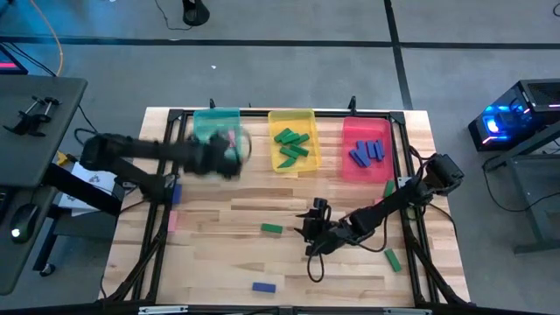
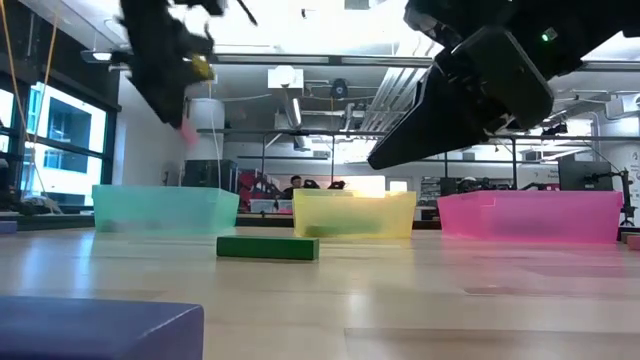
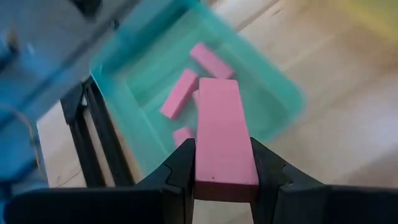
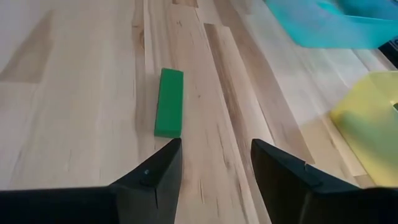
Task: Sort blocks
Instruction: Put the pink wooden block into the blue bin, then move the pink wooden block to the center of the table, then put the blue wooden block into the red bin
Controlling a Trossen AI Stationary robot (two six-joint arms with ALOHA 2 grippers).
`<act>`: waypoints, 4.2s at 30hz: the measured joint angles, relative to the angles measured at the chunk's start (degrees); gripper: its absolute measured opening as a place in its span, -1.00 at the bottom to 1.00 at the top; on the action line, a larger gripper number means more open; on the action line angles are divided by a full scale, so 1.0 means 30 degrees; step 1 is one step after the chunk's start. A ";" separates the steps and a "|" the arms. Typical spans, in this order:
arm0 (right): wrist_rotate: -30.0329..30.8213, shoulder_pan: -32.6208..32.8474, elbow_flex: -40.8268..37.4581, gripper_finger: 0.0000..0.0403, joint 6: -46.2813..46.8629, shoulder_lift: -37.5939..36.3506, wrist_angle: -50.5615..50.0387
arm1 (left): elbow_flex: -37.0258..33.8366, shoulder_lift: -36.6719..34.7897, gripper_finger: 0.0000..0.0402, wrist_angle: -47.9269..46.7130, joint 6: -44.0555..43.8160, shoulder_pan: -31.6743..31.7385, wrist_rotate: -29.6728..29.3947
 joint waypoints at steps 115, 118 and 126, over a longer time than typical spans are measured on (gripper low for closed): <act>-0.0532 0.0828 -0.0015 -0.13 -0.1872 0.0029 0.3962 | -0.2662 0.4783 -1.00 -0.0363 -0.1461 -0.7340 1.3215; -0.0599 0.0839 -0.0015 -0.13 -0.1810 0.0029 0.4041 | -0.4126 0.4123 -1.00 -0.2101 -0.1102 -0.6087 1.3370; -0.0609 0.1226 -0.0015 -0.13 -0.1702 0.0033 0.4079 | -0.7306 0.3896 -1.00 -0.0608 0.1979 -0.2696 1.3447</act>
